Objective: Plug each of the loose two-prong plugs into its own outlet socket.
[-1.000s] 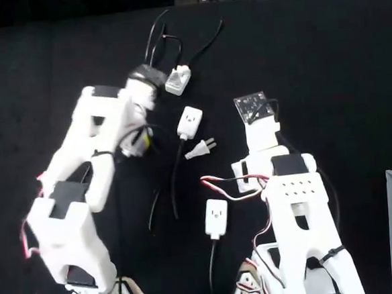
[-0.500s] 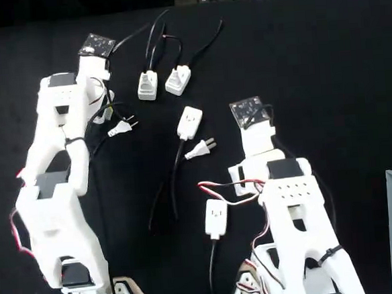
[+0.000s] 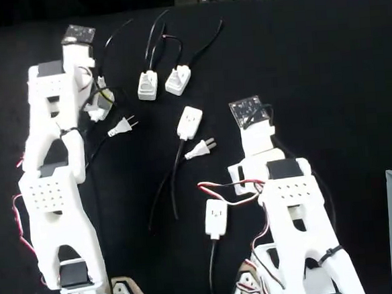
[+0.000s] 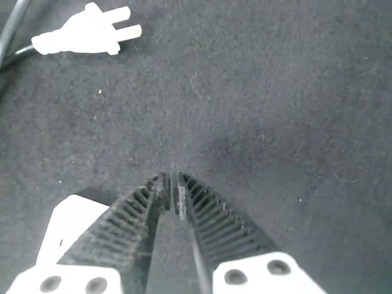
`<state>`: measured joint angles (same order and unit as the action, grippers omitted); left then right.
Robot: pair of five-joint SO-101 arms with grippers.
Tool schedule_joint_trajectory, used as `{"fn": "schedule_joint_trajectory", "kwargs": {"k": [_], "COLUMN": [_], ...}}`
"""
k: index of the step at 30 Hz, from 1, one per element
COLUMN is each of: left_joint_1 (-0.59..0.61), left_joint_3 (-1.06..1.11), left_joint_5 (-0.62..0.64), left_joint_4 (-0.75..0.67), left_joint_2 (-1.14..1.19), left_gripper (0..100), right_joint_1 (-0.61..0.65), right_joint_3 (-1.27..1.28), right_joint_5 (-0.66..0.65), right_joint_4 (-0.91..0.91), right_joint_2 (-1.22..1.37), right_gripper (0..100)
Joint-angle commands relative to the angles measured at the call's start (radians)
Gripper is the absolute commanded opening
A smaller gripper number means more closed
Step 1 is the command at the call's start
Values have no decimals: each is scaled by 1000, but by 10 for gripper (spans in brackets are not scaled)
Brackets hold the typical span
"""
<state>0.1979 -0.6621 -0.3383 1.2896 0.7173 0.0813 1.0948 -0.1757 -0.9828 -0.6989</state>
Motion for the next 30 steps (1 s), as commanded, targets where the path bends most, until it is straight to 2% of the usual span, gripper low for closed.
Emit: {"fn": "schedule_joint_trajectory", "kwargs": {"k": [1, 6, 11, 14, 22, 30], "left_joint_1": [10, -28, -97, -133, -147, -173], "left_joint_3": [-151, -236, -245, -232, -174, -180], "left_joint_5": [-2, -2, -2, -2, -37, -86], "left_joint_4": [130, 298, 405, 411, 262, 278], "left_joint_2": [-23, -21, -17, -9, 167, 249], "left_gripper": [281, 281, 281, 281, 277, 74], "right_joint_1": [11, 11, 11, 11, 11, 11], "right_joint_3": [-4, -4, -4, -4, 13, 10], "right_joint_5": [-11, -11, -11, -11, -12, -12], "right_joint_4": [12, 12, 12, 12, 17, 18], "right_joint_2": [-21, -21, -21, -21, -21, -21], "right_gripper": [18, 18, 18, 18, 18, 18]}}
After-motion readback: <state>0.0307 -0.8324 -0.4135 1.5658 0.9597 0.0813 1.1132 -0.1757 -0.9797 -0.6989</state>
